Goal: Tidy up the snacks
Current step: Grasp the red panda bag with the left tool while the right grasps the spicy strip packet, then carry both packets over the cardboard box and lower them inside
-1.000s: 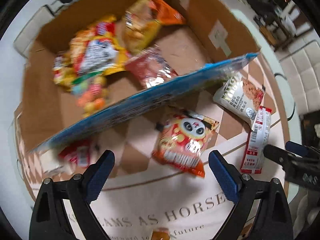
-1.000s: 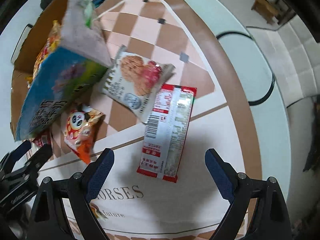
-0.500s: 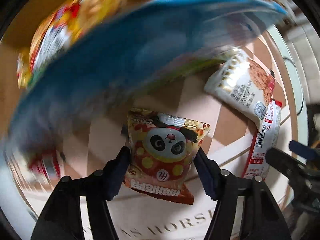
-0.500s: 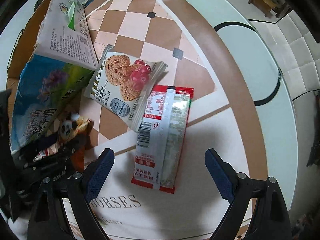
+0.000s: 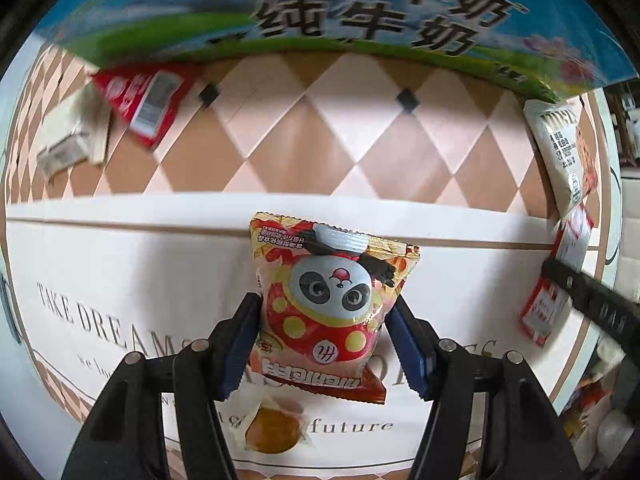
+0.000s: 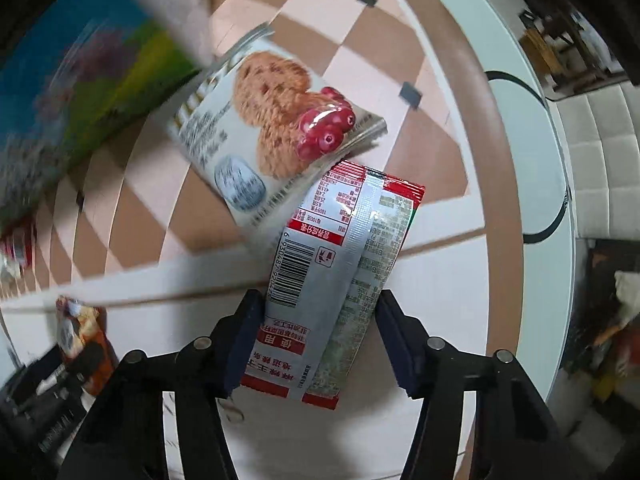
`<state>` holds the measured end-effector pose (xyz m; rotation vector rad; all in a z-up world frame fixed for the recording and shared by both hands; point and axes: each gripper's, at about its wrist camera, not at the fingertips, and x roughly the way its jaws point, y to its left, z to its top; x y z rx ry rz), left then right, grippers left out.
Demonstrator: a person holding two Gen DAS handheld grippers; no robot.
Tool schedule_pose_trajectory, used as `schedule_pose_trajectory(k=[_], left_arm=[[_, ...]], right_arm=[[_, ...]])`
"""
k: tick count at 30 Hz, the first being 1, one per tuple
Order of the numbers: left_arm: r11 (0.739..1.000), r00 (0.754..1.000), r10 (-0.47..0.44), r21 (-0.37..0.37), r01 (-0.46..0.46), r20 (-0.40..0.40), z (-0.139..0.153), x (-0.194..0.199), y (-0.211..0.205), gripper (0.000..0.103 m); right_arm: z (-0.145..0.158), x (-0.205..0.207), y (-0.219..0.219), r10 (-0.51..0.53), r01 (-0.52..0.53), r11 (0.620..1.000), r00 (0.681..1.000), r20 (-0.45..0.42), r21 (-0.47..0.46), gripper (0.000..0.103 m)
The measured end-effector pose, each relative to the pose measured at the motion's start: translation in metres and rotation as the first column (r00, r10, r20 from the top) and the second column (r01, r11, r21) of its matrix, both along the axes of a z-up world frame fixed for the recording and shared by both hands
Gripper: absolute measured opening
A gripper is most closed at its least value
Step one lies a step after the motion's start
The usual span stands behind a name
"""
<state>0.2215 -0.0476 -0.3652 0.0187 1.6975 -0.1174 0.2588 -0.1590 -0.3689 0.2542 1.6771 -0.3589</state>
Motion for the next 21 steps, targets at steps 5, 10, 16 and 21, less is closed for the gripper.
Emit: schedule_pose_trajectory(k=[5, 10, 16, 21], left_arm=[[1.000, 1.000, 0.001, 0.010, -0.001, 0.002, -0.003, -0.011, 0.010, 0.061], [0.999, 1.000, -0.023, 0.037, 0.023, -0.009, -0.015, -0.027, 0.008, 0.061], [0.999, 1.000, -0.024, 0.038, 0.024, 0.005, -0.022, -0.035, 0.015, 0.063], [0.999, 1.000, -0.026, 0.041, 0.025, 0.005, -0.020, -0.030, 0.009, 0.063]], right_arm=[[-0.004, -0.033, 0.031, 0.120, -0.116, 0.992, 0.991, -0.062, 0.058, 0.058], [-0.007, -0.054, 0.055, 0.194, -0.187, 0.979, 0.977, -0.091, 0.079, 0.058], [-0.009, -0.053, 0.057, 0.168, -0.161, 0.984, 0.982, -0.090, 0.073, 0.060], [-0.006, -0.051, 0.044, 0.140, -0.136, 0.989, 0.987, -0.085, 0.053, 0.066]])
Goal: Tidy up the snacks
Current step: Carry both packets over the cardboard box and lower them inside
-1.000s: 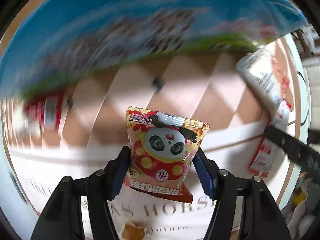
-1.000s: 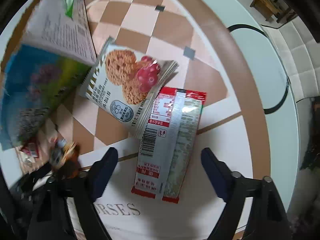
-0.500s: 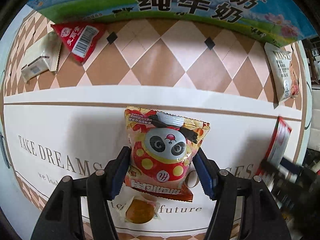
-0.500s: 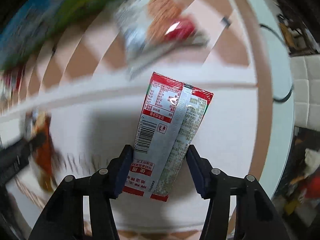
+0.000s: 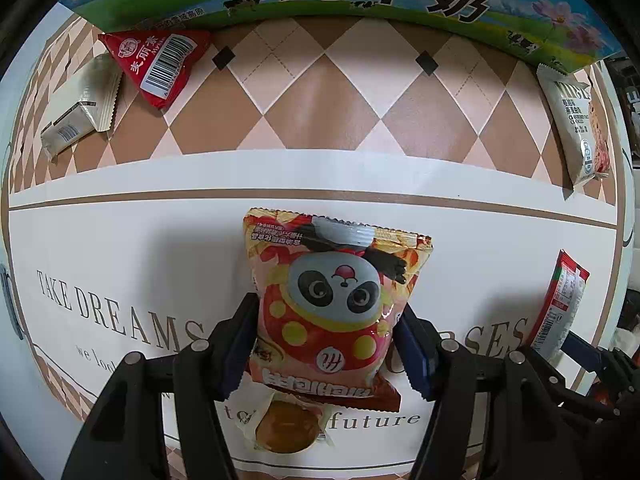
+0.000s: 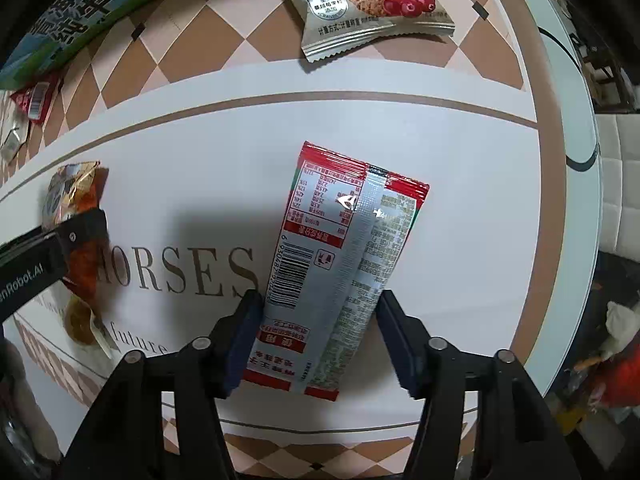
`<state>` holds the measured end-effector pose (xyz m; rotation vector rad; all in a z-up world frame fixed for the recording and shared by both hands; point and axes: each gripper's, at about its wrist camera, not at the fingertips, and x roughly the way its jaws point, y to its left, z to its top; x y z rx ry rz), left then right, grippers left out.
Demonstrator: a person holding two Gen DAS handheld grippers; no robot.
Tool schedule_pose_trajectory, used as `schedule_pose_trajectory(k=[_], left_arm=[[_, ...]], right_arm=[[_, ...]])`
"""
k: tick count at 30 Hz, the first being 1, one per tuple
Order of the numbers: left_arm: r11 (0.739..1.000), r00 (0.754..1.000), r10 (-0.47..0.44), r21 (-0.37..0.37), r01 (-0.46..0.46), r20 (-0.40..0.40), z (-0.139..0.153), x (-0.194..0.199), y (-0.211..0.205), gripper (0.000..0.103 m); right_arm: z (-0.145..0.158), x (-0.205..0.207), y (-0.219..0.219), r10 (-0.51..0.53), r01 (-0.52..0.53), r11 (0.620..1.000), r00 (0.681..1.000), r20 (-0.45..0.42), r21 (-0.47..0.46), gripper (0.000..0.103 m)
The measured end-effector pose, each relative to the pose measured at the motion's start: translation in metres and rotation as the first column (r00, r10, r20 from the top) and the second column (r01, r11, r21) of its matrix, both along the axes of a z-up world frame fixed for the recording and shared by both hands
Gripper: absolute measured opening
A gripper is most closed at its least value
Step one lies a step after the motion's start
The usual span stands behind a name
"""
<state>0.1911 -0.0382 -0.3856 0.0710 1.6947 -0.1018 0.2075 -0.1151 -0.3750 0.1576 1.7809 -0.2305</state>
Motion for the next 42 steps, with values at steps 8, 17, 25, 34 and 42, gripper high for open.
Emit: schedule_pose_trajectory(k=[8, 17, 25, 34, 42], left_arm=[[1.000, 1.000, -0.015, 0.014, 0.015, 0.007, 0.019, 0.010, -0.006, 0.057], [1.000, 1.000, -0.021, -0.016, 0.021, 0.016, 0.036, -0.001, -0.005, 0.053], [0.998, 0.996, -0.020, -0.065, 0.025, 0.083, 0.078, 0.002, 0.001, 0.052], [0.987, 0.979, 0.024, -0.163, 0.009, 0.201, 0.163, 0.027, 0.018, 0.052], [0.981, 0.955, 0.057, -0.194, 0.001, 0.291, 0.213, 0.080, 0.019, 0.052]], right_arm=[[0.001, -0.013, 0.017, 0.026, -0.023, 0.999, 0.997, 0.069, -0.039, 0.052], [0.013, -0.024, 0.025, 0.046, -0.045, 0.999, 0.994, 0.099, -0.009, 0.046], [0.061, -0.027, 0.036, 0.098, -0.102, 0.995, 0.974, 0.204, 0.008, 0.045], [0.134, -0.007, 0.052, 0.151, -0.169, 0.985, 0.930, 0.335, 0.027, 0.045], [0.193, 0.064, 0.058, 0.121, -0.160, 0.986, 0.877, 0.465, 0.046, 0.045]])
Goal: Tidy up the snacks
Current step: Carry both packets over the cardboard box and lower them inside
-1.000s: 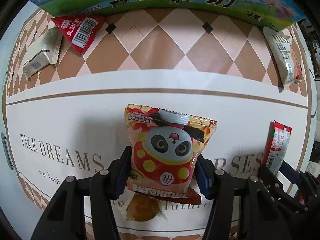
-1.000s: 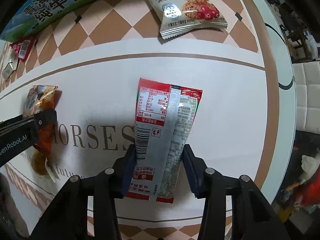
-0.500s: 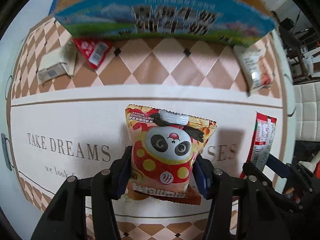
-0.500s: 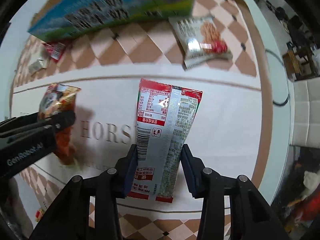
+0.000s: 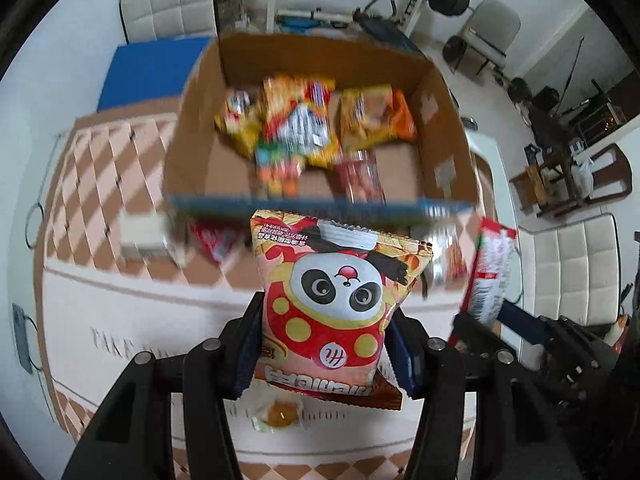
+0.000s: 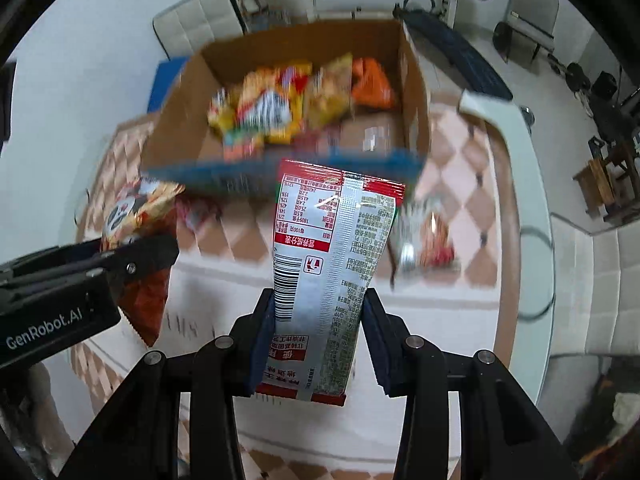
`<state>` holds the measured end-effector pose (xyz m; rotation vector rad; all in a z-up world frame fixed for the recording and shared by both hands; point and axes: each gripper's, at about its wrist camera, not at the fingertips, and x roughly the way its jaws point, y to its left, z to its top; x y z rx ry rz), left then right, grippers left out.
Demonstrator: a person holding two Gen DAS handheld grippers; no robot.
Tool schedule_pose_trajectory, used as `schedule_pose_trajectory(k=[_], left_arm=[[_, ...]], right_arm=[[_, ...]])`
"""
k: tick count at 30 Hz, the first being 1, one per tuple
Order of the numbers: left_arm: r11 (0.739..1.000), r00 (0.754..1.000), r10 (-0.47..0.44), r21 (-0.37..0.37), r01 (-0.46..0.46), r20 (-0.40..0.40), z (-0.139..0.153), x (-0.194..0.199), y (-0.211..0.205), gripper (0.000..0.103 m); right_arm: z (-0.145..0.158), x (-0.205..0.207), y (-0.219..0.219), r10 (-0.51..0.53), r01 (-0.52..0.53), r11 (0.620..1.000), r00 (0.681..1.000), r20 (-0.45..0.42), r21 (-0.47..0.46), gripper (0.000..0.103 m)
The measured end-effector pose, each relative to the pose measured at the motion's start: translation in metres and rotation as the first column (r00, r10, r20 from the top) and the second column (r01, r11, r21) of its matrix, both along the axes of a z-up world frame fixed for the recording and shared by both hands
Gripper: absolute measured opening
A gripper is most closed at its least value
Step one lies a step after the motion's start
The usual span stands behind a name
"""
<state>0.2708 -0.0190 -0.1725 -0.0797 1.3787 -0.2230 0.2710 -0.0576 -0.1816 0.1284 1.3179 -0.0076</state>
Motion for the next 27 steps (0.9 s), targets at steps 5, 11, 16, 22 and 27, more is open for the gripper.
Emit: schedule_pose_trajectory(k=[5, 11, 16, 22, 27], left_arm=[[0.999, 0.999, 0.019, 0.034, -0.021, 0.041, 0.010, 0.045, 0.004, 0.052], [0.993, 0.999, 0.050, 0.104, -0.050, 0.007, -0.015, 0.112, 0.018, 0.052], [0.981, 0.997, 0.042, 0.193, -0.029, -0.066, -0.053, 0.152, 0.025, 0.052], [0.970, 0.980, 0.029, 0.244, 0.021, -0.197, -0.101, 0.177, 0.027, 0.053], [0.970, 0.962, 0.020, 0.239, 0.047, -0.273, -0.128, 0.183, 0.026, 0.053]], right_arm=[[0.018, 0.053, -0.013, -0.020, 0.023, 0.999, 0.997, 0.078, -0.030, 0.045], [0.014, 0.115, -0.027, -0.069, 0.077, 0.995, 0.991, 0.111, -0.064, 0.045], [-0.014, 0.161, -0.036, -0.081, 0.086, 0.992, 0.995, 0.055, -0.089, 0.045], [-0.051, 0.194, -0.042, -0.072, 0.069, 0.990, 0.997, -0.020, -0.127, 0.045], [-0.077, 0.203, -0.044, -0.063, 0.051, 0.990, 0.994, -0.091, -0.133, 0.045]])
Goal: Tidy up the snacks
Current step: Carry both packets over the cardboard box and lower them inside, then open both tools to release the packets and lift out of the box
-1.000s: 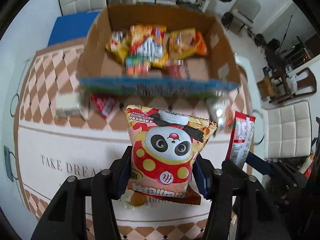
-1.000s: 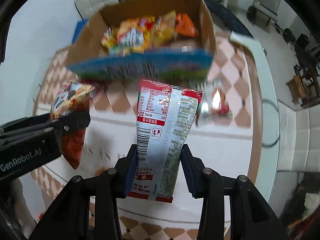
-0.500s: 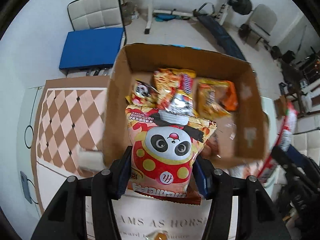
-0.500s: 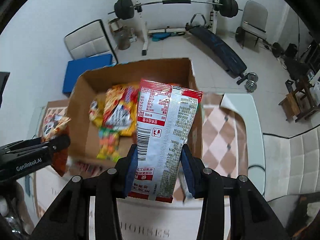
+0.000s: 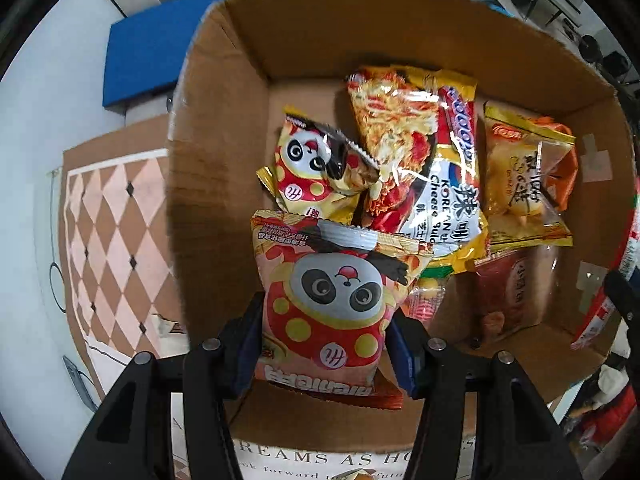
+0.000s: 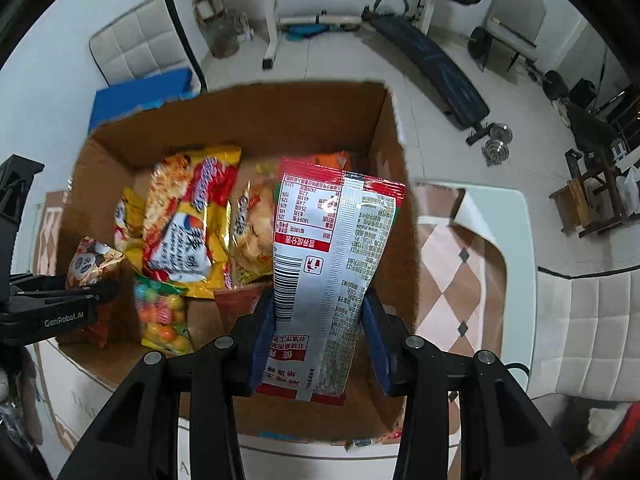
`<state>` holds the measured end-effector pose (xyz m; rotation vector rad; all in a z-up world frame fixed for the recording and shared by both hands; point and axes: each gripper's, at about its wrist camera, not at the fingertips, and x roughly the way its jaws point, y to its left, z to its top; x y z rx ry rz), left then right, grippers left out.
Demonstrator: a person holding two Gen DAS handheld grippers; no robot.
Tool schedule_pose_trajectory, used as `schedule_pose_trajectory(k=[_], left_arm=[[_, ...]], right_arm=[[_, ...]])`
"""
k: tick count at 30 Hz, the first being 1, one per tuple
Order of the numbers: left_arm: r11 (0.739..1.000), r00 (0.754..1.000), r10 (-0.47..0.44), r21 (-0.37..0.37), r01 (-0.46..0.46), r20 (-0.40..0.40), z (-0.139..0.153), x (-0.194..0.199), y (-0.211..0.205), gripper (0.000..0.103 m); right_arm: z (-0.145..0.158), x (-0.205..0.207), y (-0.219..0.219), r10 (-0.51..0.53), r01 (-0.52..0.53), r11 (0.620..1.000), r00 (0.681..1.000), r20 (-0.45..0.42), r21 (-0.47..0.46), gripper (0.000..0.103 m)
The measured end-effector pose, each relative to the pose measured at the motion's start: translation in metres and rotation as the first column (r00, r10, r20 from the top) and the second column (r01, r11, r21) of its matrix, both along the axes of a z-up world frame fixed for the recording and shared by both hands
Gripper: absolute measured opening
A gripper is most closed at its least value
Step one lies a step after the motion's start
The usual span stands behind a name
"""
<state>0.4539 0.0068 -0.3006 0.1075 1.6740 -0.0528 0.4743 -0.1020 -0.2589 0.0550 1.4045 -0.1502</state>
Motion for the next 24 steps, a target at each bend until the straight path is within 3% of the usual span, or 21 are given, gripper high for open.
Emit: schedule_pose_trajectory(k=[8, 9, 10, 11, 12, 22, 24], left_arm=[[1.000, 0.997, 0.018, -0.021, -0.020, -0.069, -0.022, -0.001, 0.005, 0.054], [0.999, 0.997, 0.026, -0.026, -0.028, -0.071, -0.023, -0.001, 0.007, 0.057], [0.999, 0.997, 0.032, -0.027, -0.033, -0.069, -0.023, -0.001, 0.008, 0.067], [0.999, 0.997, 0.037, -0.035, -0.039, -0.065, -0.023, 0.000, 0.009, 0.075], [0.998, 0.997, 0.041, -0.042, -0.043, -0.059, -0.022, 0.000, 0.010, 0.089], [0.997, 1.000, 0.022, -0.068, -0.023, -0.015, -0.009, -0.003, 0.002, 0.091], [0.997, 1.000, 0.011, -0.073, -0.009, 0.028, 0.000, -0.008, 0.000, 0.091]], right_arm=[[-0.034, 0.009, -0.001, -0.002, 0.005, 1.000, 0.994, -0.111, 0.024, 0.049], [-0.037, 0.009, -0.002, -0.010, 0.014, 1.000, 0.992, -0.128, 0.028, 0.056], [-0.041, 0.009, -0.003, -0.016, 0.021, 0.999, 0.989, -0.145, 0.035, 0.063], [-0.043, 0.009, -0.003, -0.016, 0.021, 0.999, 0.989, -0.150, 0.038, 0.080], [-0.044, 0.009, -0.003, -0.012, 0.018, 0.999, 0.988, -0.153, 0.038, 0.087], [-0.045, 0.000, -0.001, -0.026, 0.037, 0.998, 0.986, -0.166, 0.060, 0.093], [-0.040, -0.004, -0.001, -0.032, 0.044, 0.996, 0.988, -0.151, 0.078, 0.093]])
